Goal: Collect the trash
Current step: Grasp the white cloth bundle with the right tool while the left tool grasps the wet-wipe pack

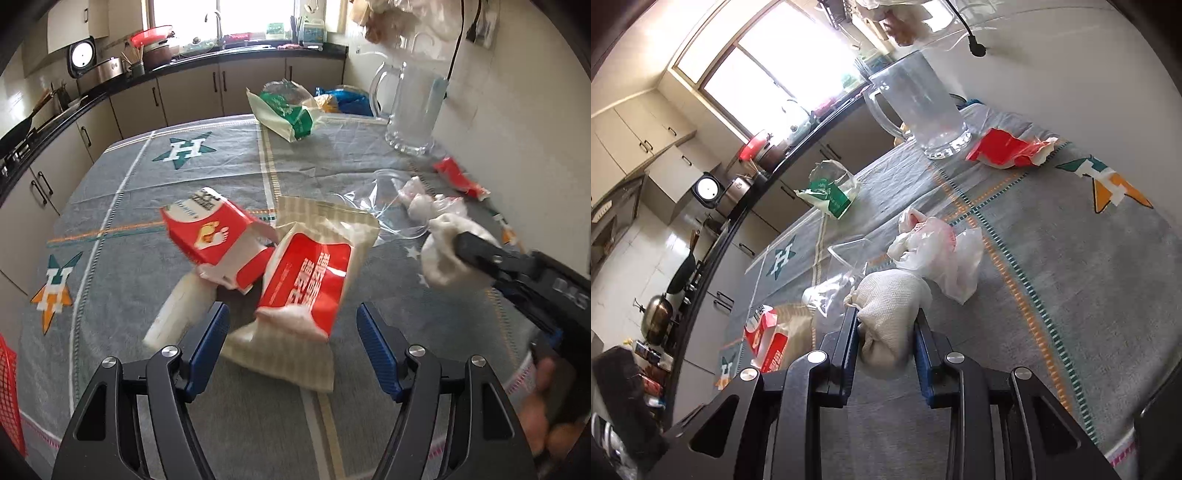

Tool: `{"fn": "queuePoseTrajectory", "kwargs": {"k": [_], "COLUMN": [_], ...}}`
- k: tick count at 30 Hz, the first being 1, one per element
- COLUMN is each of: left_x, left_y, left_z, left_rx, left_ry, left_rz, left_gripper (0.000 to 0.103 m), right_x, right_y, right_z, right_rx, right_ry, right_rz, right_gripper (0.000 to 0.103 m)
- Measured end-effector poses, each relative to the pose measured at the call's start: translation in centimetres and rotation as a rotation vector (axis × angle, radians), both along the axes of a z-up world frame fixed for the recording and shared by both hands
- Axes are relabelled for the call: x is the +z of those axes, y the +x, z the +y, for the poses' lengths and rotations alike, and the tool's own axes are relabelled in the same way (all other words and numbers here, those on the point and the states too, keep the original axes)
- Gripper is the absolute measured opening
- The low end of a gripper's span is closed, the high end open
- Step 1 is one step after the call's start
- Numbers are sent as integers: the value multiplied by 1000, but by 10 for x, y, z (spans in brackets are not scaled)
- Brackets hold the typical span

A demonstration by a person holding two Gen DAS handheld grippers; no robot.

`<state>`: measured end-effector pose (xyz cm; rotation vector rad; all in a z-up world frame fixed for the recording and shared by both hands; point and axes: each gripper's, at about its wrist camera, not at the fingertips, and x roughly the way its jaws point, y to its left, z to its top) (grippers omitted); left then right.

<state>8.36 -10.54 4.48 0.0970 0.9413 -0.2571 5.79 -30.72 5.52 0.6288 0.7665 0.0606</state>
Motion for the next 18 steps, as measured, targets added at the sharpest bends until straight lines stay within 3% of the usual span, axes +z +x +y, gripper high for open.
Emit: {"fn": "queuePoseTrajectory", "kwargs": {"k": [2, 3, 4, 12, 18], "left_x": [-6, -8, -11, -3, 19], "left_y": [7, 9, 11, -11, -56], "left_z": [-6, -8, -9, 5, 47], "left_rx": [-5, -6, -9, -38, 13], "left_ry": [17, 23, 30, -14, -54], "left_rz": [9, 10, 17, -47, -191], "left_gripper": [63, 48, 40, 39, 40], "right_x": [1, 2, 2, 8, 22], "right_y": [-1, -1, -2, -4, -12], "right_z": [0, 0, 0, 5, 30], "right_rx": [3, 6, 11, 18, 98], "right_ry": [0, 1, 2, -25, -85], "right_rz": [-1, -2, -2, -33, -121], "right_gripper": [30, 30, 30, 30, 30]}}
